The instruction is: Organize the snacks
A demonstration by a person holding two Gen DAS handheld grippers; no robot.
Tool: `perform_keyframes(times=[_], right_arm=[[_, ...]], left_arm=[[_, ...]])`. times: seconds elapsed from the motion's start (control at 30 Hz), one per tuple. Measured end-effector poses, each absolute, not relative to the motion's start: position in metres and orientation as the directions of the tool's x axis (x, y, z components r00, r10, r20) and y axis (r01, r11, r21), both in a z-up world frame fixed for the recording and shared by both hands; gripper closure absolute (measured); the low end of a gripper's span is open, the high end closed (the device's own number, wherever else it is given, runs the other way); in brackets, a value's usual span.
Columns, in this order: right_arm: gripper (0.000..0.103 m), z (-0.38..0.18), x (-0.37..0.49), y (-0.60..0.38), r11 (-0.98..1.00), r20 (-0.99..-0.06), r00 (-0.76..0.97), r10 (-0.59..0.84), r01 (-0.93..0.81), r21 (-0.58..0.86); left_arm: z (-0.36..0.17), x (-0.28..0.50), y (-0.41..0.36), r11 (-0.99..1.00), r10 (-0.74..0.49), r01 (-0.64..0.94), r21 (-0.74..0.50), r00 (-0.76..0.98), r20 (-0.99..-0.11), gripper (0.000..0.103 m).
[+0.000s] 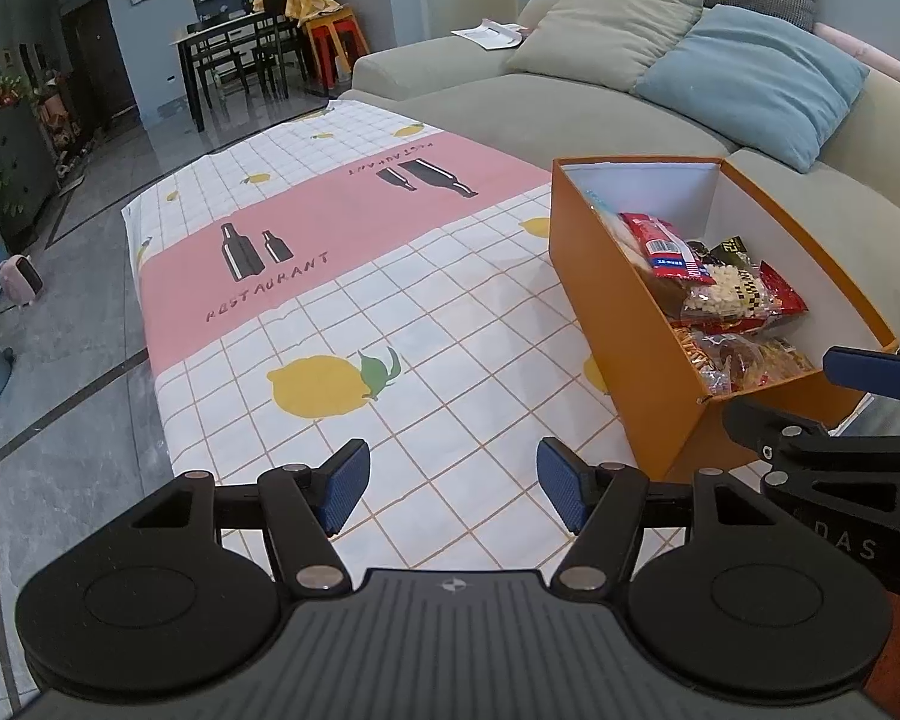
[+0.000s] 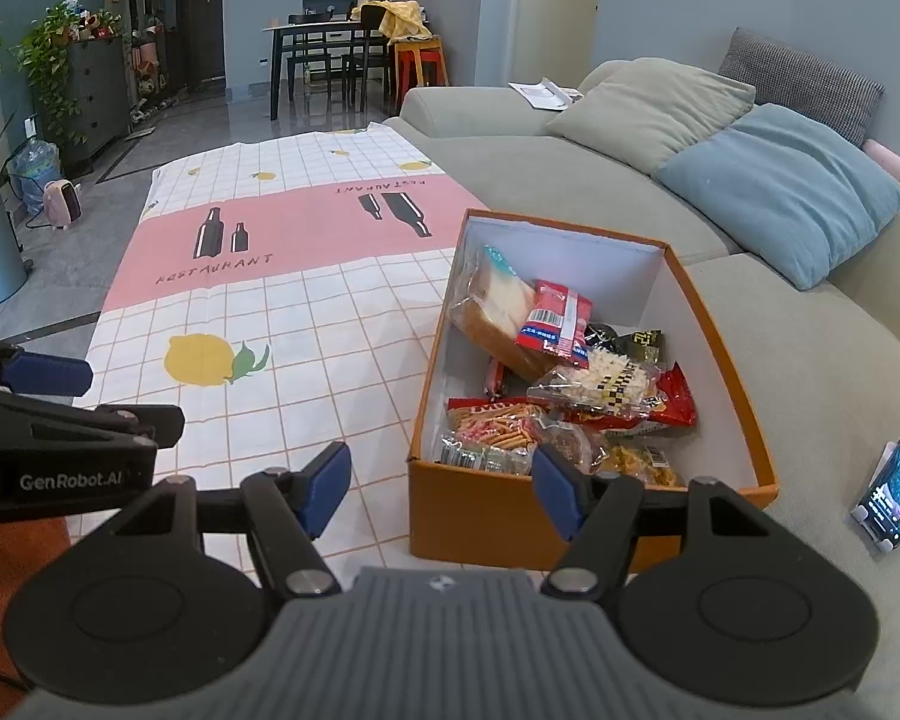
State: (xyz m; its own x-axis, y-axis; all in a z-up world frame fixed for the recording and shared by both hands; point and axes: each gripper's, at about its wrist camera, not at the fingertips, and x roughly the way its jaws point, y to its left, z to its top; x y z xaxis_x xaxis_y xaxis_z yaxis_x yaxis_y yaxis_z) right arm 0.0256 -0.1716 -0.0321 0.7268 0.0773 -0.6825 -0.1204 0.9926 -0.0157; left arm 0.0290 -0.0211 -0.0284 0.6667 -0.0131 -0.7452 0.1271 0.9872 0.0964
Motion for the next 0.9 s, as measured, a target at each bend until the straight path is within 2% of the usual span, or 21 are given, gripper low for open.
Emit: perform_keyframes(times=[0.9], right_arm=[[0.037,-0.0408,0.0283,-0.1726,0.992,-0.699,0.712,0.070,-0.126,-0.029]], left_arm=[[-0.0288,0.0291,-0.0162,0.991,0.007,0.094,0.092,0.662,-0.749,0.027]])
